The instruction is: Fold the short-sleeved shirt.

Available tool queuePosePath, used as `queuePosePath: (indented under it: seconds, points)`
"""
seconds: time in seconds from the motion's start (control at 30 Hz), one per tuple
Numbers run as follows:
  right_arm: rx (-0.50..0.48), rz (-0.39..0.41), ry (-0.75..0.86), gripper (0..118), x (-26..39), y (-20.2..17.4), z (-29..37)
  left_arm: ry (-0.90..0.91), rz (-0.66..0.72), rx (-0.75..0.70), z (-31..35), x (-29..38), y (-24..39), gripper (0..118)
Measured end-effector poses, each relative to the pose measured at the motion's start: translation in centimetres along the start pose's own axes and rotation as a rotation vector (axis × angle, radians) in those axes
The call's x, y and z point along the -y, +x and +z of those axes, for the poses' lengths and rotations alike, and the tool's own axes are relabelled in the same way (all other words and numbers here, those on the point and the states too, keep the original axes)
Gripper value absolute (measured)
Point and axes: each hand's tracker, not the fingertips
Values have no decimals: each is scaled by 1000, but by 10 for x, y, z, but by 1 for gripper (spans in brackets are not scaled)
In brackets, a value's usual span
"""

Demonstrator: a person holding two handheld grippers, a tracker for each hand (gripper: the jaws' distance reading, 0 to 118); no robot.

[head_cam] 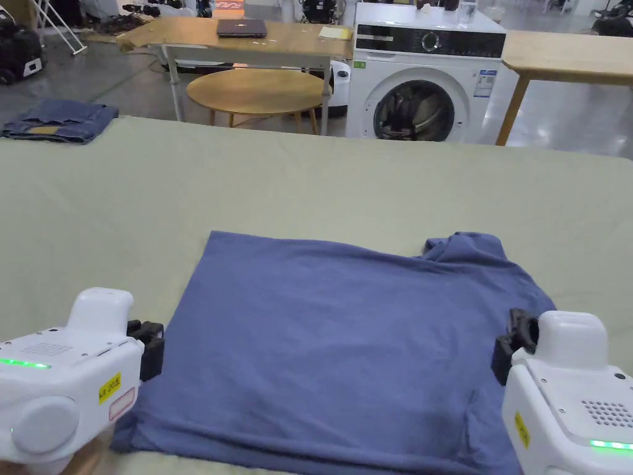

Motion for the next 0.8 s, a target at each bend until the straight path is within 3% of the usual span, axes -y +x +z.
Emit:
queuePosePath:
  seconds: [0.27, 0.33, 0.43, 0.5, 0.8]
  points:
    - [-26, 25, -82, 0, 14, 1, -8, -307, 133, 80, -24, 31, -49, 0]
    - [-31, 29, -94, 0, 16, 0, -8, -340, 179, 92, -31, 34, -52, 29]
    - [-32, 39, -117, 0, 18, -1, -9, -402, 208, 72, -47, 40, -53, 57]
    - [-35, 49, -126, 0, 18, 0, -9, -460, 185, 10, -59, 46, -50, 58]
    - [-15, 37, -144, 0, 22, 11, -5, -469, 116, -17, -58, 38, -38, 58]
